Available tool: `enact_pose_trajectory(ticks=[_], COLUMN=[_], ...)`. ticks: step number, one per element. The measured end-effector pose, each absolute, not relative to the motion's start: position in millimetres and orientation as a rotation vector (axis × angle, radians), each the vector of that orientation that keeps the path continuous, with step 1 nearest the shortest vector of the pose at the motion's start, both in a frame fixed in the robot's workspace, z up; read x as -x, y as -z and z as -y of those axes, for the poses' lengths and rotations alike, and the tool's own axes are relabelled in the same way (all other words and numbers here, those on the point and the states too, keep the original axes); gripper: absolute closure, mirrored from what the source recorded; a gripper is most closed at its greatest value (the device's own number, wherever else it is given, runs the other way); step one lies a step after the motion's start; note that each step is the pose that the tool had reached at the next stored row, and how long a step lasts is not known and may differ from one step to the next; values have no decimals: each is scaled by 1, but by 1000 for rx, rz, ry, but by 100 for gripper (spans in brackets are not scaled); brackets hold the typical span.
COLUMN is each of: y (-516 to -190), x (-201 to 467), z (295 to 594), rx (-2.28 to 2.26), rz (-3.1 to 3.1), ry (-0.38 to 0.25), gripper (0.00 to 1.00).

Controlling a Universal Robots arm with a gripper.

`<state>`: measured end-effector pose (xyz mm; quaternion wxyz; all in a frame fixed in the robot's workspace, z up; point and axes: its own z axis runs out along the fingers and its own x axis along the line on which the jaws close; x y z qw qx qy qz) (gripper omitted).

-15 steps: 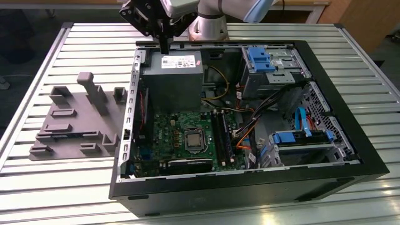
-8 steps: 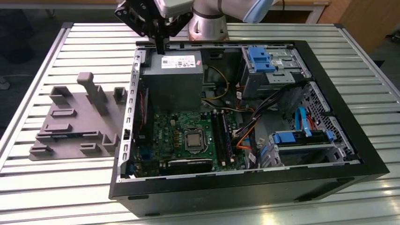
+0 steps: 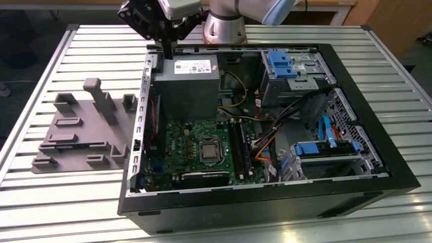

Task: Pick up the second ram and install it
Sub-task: 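Reach for the second ram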

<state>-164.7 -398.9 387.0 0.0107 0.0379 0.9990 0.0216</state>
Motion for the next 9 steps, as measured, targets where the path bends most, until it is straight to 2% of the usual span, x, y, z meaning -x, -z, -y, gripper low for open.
enact_pose_trajectory(ticks=[9], y=[-386], x=[170], z=[399], rx=[-118], rz=[-3119], ry=[-67], gripper=[87])
